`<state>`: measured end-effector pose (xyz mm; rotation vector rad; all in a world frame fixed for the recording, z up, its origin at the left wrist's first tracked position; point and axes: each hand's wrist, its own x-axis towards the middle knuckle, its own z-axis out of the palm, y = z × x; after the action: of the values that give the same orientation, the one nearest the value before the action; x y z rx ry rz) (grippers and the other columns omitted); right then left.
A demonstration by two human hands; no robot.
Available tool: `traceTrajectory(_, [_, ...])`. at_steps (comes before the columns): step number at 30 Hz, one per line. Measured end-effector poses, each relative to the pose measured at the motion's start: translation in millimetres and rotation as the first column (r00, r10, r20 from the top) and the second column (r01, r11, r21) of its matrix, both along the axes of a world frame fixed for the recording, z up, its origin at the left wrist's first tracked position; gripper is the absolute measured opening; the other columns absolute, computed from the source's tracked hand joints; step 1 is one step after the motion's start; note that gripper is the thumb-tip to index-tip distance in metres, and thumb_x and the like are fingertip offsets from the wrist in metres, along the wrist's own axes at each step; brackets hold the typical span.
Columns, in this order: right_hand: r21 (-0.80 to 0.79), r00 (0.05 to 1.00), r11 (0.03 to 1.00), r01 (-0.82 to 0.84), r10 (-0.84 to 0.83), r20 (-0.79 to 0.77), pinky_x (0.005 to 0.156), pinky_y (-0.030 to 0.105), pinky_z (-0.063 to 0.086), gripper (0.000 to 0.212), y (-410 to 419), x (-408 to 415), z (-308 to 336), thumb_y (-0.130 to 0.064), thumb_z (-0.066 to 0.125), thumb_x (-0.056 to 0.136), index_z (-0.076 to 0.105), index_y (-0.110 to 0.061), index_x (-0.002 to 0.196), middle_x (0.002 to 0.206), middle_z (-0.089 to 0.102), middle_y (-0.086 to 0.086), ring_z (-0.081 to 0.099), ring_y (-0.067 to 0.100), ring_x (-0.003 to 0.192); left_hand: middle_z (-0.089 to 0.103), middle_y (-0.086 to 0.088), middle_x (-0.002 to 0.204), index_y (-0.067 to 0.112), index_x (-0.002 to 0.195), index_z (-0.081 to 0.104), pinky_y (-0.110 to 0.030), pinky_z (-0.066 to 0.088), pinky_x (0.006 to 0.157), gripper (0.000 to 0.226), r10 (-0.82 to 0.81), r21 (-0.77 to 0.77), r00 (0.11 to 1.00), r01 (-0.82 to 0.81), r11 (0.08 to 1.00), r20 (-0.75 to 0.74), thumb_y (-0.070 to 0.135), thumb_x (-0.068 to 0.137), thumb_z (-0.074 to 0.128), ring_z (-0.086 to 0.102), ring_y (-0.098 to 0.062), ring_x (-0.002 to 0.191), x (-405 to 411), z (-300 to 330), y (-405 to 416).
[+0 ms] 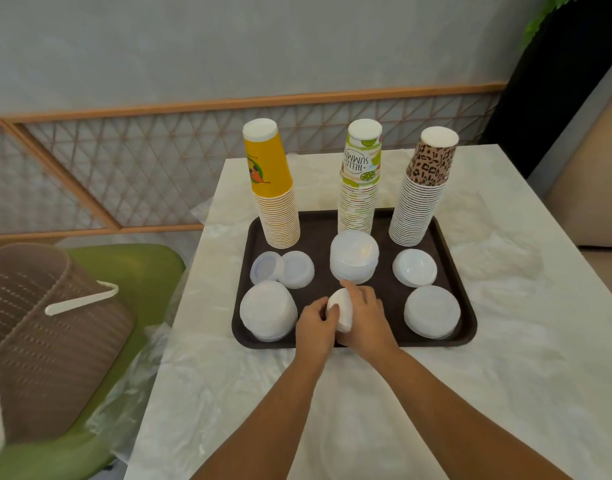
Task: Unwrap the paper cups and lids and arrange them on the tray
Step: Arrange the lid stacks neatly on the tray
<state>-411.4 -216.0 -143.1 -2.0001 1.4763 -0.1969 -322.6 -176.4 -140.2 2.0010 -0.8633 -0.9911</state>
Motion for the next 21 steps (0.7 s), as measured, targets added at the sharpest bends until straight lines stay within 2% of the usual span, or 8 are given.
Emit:
traceTrajectory(5, [0.043,1.000,0.999,-0.013,0.012,0.016,0.110,0.039,0.033,0.089,-1,0,2,-0.038,0.070,0.081,0.014,-0.030,0.149,0.151,0.022,0.002,0.026,0.024,0.136,0.054,-0.006,0.134,0.012,0.135,0.049,-0.029,0.042,0.100,0.040,-0.027,-0.011,0.995,0.028,1.000,0.095,0.025,0.097,0.049,0.052,-0.020,0.120,3,-3,-2])
traceTrajectory(8, [-0.031,0.993,1.000,-0.006,0.009,0.117,0.110,0.041,0.035,0.080,0,-5,9,-0.033,0.070,0.080,0.025,-0.028,0.146,0.147,0.030,0.001,0.032,0.023,0.134,0.055,-0.004,0.133,0.012,0.134,0.049,-0.026,0.042,0.099,0.040,0.025,-0.109,0.993,-0.013,0.994,0.114,0.023,0.097,0.050,0.053,-0.017,0.120,6,8,-4])
traceTrajectory(11, [-0.177,0.949,0.980,0.096,-0.036,0.314,0.103,0.026,0.038,0.060,0,-5,25,-0.020,0.070,0.081,0.045,-0.023,0.135,0.137,0.043,-0.002,0.045,0.016,0.124,0.059,-0.002,0.124,0.012,0.126,0.055,-0.018,0.042,0.089,0.032,0.156,-0.305,0.976,-0.105,0.947,0.150,0.020,0.096,0.052,0.055,-0.011,0.111,19,34,-10])
traceTrajectory(13, [-0.181,0.925,0.973,0.140,-0.064,0.375,0.095,0.014,0.033,0.048,-2,4,38,-0.020,0.065,0.087,0.049,-0.021,0.131,0.135,0.047,-0.003,0.047,0.011,0.120,0.056,-0.001,0.126,0.014,0.126,0.055,-0.020,0.042,0.091,0.031,0.225,-0.360,0.955,-0.145,0.922,0.192,0.020,0.096,0.050,0.051,-0.010,0.111,39,48,-21])
traceTrajectory(14, [-0.152,0.923,0.980,0.131,-0.064,0.380,0.093,0.012,0.032,0.045,-4,10,43,-0.022,0.062,0.089,0.049,-0.021,0.132,0.135,0.048,-0.003,0.048,0.010,0.120,0.054,-0.002,0.129,0.015,0.128,0.054,-0.025,0.043,0.096,0.032,0.236,-0.355,0.945,-0.145,0.924,0.227,0.020,0.096,0.051,0.051,-0.013,0.115,52,52,-27])
traceTrajectory(17, [0.004,0.921,0.999,0.037,-0.036,0.388,0.093,0.018,0.037,0.046,-14,38,51,-0.027,0.056,0.093,0.043,-0.020,0.137,0.137,0.049,0.000,0.050,0.013,0.121,0.042,-0.011,0.141,0.017,0.136,0.045,-0.038,0.041,0.105,0.042,0.170,-0.173,0.940,-0.122,0.977,0.296,0.022,0.095,0.053,0.044,-0.025,0.127,94,53,-45])
traceTrajectory(21, [0.154,0.971,0.988,0.000,-0.036,0.235,0.103,0.030,0.037,0.059,-34,75,48,-0.036,0.048,0.097,0.024,-0.018,0.147,0.148,0.036,0.007,0.042,0.022,0.131,0.031,-0.015,0.147,0.017,0.144,0.030,-0.038,0.041,0.100,0.051,-0.036,0.166,0.970,-0.005,0.986,0.242,0.029,0.098,0.048,0.042,-0.032,0.128,129,43,-54])
